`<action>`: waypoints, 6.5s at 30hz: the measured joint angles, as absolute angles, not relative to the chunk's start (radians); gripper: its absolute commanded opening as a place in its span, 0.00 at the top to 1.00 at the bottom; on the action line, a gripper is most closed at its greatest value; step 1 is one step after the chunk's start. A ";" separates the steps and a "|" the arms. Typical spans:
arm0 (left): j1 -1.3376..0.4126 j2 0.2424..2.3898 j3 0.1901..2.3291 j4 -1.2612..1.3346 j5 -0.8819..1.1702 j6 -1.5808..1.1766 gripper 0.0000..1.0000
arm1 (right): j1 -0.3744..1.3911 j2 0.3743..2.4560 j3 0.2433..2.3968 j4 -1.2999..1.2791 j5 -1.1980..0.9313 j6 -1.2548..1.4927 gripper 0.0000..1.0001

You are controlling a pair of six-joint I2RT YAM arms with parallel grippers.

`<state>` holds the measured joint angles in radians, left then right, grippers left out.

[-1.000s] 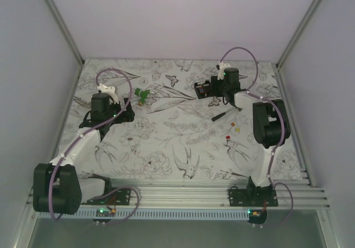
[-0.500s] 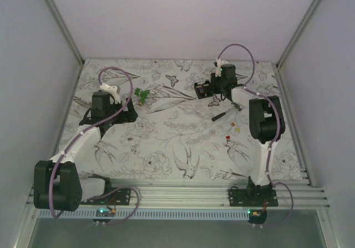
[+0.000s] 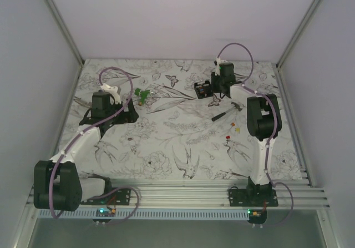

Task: Snap on the fuse box
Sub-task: Pick up the fuse box base from the center of the board, then place the fuse box base at the center of the board, then adjust the fuse box base at the center of the board, then pick up the fuse from the center of the board.

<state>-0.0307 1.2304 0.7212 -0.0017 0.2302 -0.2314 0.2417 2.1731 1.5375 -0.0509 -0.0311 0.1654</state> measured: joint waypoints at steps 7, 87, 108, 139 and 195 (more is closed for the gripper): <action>-0.031 1.230 0.722 -0.002 0.260 -0.233 0.00 | 0.242 2.178 1.539 -0.062 -0.032 0.168 0.88; -0.419 1.144 0.474 -0.066 0.069 -0.691 0.00 | 0.944 1.539 0.655 0.067 0.091 0.363 0.65; -0.339 1.034 0.471 -0.136 0.101 -0.688 0.00 | 1.002 1.583 0.807 -0.006 0.183 0.431 0.50; -0.339 1.020 0.474 -0.144 0.224 -0.661 0.00 | 0.318 1.427 0.684 -0.280 0.088 0.377 0.35; -0.354 0.992 0.474 -0.156 0.246 -0.661 0.00 | 0.458 1.415 0.747 -0.469 0.168 0.416 0.50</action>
